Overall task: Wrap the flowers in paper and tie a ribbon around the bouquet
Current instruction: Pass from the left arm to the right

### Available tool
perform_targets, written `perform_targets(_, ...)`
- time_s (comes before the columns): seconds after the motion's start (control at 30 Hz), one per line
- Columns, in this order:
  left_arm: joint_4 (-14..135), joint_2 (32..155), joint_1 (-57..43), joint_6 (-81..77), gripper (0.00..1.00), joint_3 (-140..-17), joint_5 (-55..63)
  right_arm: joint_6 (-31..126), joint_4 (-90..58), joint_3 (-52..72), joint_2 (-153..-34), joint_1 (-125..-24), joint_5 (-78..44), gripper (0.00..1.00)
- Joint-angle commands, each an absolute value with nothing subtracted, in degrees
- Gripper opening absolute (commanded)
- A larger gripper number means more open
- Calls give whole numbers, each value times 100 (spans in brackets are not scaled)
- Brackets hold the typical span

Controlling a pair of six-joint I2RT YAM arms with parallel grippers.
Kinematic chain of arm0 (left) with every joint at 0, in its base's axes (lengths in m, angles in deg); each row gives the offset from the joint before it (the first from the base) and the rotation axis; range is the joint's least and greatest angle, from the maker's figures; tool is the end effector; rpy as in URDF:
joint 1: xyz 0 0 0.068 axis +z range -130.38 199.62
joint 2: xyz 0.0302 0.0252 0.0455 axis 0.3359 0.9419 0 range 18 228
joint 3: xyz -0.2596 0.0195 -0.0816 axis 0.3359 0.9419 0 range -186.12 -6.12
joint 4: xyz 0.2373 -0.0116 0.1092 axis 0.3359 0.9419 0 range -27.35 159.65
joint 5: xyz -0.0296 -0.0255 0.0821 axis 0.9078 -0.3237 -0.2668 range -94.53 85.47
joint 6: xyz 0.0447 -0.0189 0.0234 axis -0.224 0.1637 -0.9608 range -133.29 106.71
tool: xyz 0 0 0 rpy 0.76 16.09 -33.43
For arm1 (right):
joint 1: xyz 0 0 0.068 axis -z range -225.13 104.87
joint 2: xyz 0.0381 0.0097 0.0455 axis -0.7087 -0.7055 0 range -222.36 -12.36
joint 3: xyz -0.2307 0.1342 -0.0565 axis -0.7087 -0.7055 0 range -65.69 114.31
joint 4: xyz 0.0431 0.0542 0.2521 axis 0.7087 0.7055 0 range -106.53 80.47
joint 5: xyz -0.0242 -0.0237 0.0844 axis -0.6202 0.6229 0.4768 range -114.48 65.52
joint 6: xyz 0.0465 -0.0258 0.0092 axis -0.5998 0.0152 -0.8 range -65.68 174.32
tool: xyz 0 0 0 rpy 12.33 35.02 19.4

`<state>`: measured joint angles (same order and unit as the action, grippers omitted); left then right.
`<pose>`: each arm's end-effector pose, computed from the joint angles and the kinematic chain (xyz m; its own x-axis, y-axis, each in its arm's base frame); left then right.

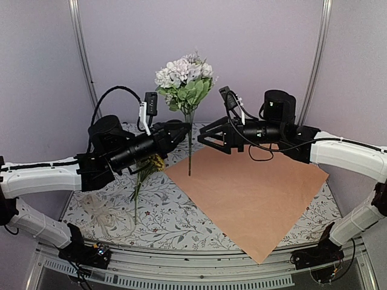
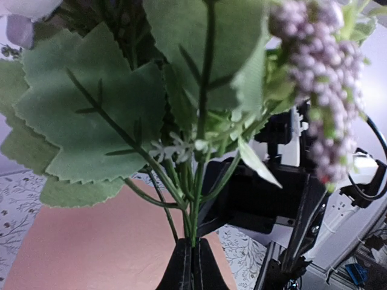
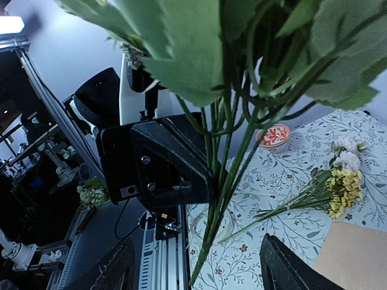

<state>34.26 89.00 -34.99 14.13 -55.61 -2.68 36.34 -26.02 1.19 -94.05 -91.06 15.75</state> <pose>0.1685 -0.2394 0.3423 -0.3223 -0.3412 -0.8830 0.7717 0.4455 -0.4538 0.2164 0.2566 0.3607 -0.3688 -0.0419 -0.9286 -0.9273 0.0861 0.3643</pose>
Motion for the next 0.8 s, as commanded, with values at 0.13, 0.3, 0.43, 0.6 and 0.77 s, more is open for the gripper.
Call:
perform_targets(0.13, 2084, 9405, -3815, 1324, 0, -5861, 278, 3509, -2932, 226, -9807, -9288, 1815, 45)
perform_targets(0.3, 1972, 9612, -3860, 1498, 0, -5834, 273, 3437, -3072, 48, -9725, -9296, 2019, 16)
perform_targets(0.43, 2360, 9700, -3854, 1490, 2, -6019, 66, 3378, -2731, -40, -9545, -9196, 1533, 0)
perform_targets(0.6, 5160, 9699, -3770, 1632, 85, -6602, -2161, 3394, -645, -6, -9342, -8322, -189, 0)
perform_targets(0.77, 7095, 9710, -3060, 2156, 88, -6497, -2497, 3683, 1483, 150, -10024, -7426, -1982, 0)
